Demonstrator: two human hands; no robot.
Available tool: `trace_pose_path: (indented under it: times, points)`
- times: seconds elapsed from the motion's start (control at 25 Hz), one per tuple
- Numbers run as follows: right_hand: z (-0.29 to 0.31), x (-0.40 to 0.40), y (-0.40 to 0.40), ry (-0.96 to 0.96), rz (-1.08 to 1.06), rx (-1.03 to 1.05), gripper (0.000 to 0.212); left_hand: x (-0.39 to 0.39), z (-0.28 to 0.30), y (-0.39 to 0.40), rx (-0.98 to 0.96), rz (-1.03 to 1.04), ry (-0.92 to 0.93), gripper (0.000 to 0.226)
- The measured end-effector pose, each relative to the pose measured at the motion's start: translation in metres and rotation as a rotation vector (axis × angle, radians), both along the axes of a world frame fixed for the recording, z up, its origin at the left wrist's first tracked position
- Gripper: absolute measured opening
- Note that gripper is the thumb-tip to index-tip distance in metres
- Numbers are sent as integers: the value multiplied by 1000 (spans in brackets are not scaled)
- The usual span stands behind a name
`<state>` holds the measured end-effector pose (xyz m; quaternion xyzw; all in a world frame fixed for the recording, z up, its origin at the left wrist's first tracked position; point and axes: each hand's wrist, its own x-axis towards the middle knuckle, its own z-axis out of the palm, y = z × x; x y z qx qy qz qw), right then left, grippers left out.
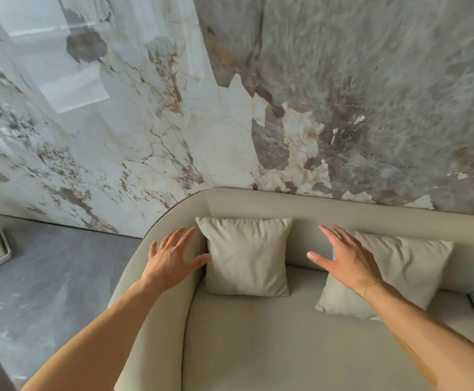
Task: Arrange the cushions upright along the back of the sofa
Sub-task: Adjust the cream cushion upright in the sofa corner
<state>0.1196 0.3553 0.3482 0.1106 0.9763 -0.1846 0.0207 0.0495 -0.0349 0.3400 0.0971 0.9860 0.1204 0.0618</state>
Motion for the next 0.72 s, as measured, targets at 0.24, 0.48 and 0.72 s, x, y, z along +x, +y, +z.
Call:
trace_pose_path:
  times: [0.24,0.48,0.72]
  points:
    - [-10,-7,-18,-3,-92,-29,78,-35,-35,-33,27,-21,-85,107]
    - [-53,-48,-10,-17,-188,-134,69,-75,-92,-40,8,-11,-117,106]
    - [-155,-132,13,-31,-185,-179,68,-156,-190,-40,-74,-5,-167,105]
